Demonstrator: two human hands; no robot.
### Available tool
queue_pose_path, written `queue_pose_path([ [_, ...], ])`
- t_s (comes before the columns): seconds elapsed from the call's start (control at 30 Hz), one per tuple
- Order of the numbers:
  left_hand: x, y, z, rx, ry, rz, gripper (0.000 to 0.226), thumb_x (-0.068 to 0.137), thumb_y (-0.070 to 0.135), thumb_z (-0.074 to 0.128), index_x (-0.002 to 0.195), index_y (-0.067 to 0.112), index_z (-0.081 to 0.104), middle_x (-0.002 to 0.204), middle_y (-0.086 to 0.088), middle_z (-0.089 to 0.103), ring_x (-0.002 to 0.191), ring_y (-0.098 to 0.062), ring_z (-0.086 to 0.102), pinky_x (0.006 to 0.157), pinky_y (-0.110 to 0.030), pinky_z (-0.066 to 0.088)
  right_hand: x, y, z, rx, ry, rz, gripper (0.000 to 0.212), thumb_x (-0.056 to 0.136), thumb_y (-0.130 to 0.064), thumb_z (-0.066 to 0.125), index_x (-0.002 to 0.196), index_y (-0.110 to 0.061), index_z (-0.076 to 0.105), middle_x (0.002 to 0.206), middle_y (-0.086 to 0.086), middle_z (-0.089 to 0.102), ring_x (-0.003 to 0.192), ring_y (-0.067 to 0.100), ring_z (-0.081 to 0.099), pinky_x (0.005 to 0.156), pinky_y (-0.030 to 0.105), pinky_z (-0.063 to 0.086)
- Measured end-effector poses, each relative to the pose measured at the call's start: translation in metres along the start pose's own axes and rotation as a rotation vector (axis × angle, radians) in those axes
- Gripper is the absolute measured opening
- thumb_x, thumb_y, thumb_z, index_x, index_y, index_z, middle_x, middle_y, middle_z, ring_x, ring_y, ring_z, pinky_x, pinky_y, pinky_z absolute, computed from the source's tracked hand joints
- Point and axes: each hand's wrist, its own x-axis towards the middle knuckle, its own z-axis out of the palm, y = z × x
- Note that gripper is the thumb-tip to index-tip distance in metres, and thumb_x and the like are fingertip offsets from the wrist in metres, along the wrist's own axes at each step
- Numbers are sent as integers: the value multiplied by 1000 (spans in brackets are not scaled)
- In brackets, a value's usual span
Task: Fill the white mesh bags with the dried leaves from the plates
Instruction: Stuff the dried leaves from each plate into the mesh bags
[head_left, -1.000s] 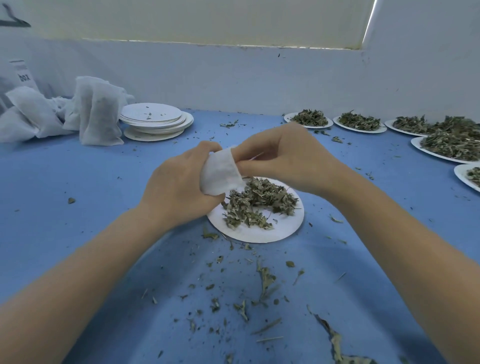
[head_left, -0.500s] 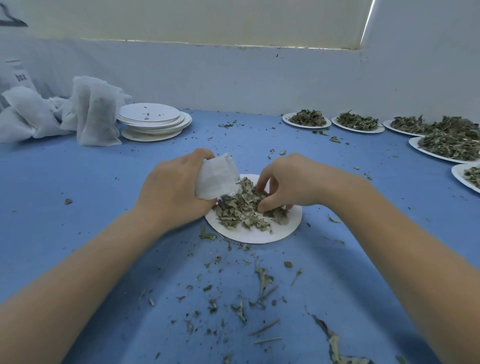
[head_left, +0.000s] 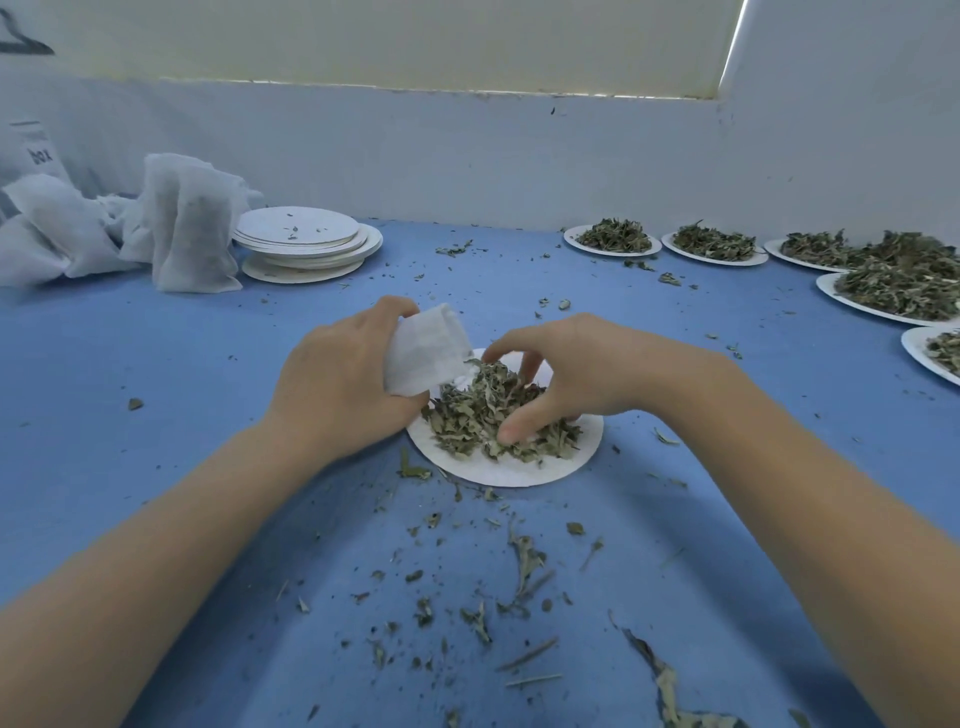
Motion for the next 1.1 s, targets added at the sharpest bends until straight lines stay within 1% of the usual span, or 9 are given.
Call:
queue_pose_path([
  [0.07, 0, 0, 0, -2, 2, -5, 52, 70, 32, 73, 115, 21, 50, 97, -3, 62, 86, -32, 56, 66, -29, 29, 3, -2, 5, -65, 12, -23, 58, 74, -51, 72, 126, -36, 53, 109, -8, 57, 75, 6, 49, 63, 22, 38],
  [0.17, 0, -1, 1, 4, 2, 8, 51, 71, 32, 73, 115, 20, 50, 96, -3, 62, 86, -32, 56, 66, -28, 28, 2, -5, 6, -29, 81, -37, 35, 78, -38, 74, 111, -31, 67, 87, -12, 57, 78, 8, 53, 72, 25, 45],
  [0.33, 0, -2, 0, 6, 0, -3, 53, 71, 33, 73, 116, 20, 49, 98, -2, 62, 87, -31, 57, 67, -28, 28, -4, 0, -6, 36, 225, -48, 16, 80, -24, 72, 93, -33, 71, 67, -22, 53, 75, 4, 59, 60, 14, 45],
  [0.47, 0, 0, -1, 14, -4, -14, 52, 72, 34, 72, 116, 20, 49, 97, -3, 62, 87, -30, 56, 66, -27, 27, -13, 3, -22, 157, 346, -77, 14, 80, -23, 73, 87, -34, 70, 67, -23, 59, 72, 3, 62, 62, 7, 43],
  [0.6, 0, 3, -2, 41, -7, 33, 51, 71, 31, 71, 115, 16, 51, 94, -6, 63, 83, -32, 56, 65, -28, 25, -17, -6, -26, 207, 442, -113, 16, 80, -25, 72, 96, -29, 73, 67, -24, 57, 69, -1, 59, 68, 3, 42],
  [0.73, 0, 10, -3, 42, 15, 58, 50, 69, 32, 71, 113, 14, 54, 92, -8, 64, 81, -33, 56, 65, -29, 27, -13, -23, -15, 131, 437, -139, 21, 81, -22, 71, 101, -27, 73, 62, -24, 52, 68, 2, 56, 71, 5, 41],
  [0.83, -1, 14, -1, 6, 24, 63, 52, 68, 33, 73, 113, 13, 55, 91, -8, 64, 80, -32, 57, 65, -29, 29, -9, -32, -4, 95, 451, -185, 20, 80, -24, 71, 100, -27, 74, 66, -12, 64, 70, 10, 58, 69, 11, 41],
  [0.93, -2, 17, 0, -44, 32, 50, 55, 67, 34, 73, 114, 12, 56, 93, -9, 65, 82, -33, 58, 67, -31, 36, -8, -33, 5, 275, 514, -233, 22, 79, -21, 73, 101, -21, 72, 79, -7, 70, 82, 6, 62, 77, 18, 46],
  [1.1, 0, 15, -3, -99, 31, 15, 57, 64, 40, 65, 114, 15, 55, 97, -4, 64, 84, -28, 57, 65, -27, 31, -7, -28, 3, 564, 326, -242, 23, 81, -15, 71, 102, -24, 66, 92, -14, 71, 78, -9, 64, 74, 10, 49],
])
